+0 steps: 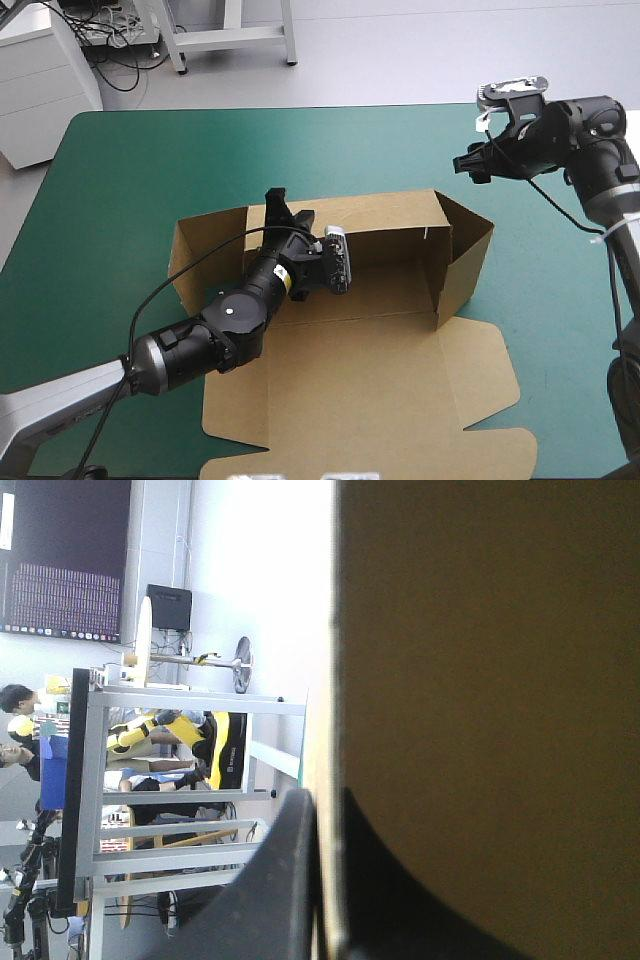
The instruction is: Fold the box
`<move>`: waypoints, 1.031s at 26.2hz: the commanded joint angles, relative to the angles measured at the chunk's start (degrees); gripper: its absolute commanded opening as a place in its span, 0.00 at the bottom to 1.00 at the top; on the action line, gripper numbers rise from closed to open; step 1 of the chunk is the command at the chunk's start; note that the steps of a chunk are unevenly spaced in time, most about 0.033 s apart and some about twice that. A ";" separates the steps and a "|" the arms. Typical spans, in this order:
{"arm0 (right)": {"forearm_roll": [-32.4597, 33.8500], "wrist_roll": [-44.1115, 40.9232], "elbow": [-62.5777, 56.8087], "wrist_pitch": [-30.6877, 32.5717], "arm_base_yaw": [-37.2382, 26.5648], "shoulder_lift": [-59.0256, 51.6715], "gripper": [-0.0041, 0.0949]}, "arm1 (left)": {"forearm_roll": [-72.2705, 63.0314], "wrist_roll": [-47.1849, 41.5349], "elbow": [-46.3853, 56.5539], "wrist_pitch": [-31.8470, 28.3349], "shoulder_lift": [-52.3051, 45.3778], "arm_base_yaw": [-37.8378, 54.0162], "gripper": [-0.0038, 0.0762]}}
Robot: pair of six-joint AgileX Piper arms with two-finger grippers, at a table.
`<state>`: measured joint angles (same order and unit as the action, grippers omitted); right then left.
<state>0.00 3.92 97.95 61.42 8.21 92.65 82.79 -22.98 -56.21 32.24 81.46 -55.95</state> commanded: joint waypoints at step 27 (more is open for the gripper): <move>-21.00 16.52 -19.49 -4.14 -5.13 -8.51 0.72 | 1.23 -1.50 -1.29 0.94 -1.77 -0.35 0.01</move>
<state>-19.42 18.56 79.40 60.27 3.70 89.12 82.85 -23.02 -56.21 32.36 81.46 -55.95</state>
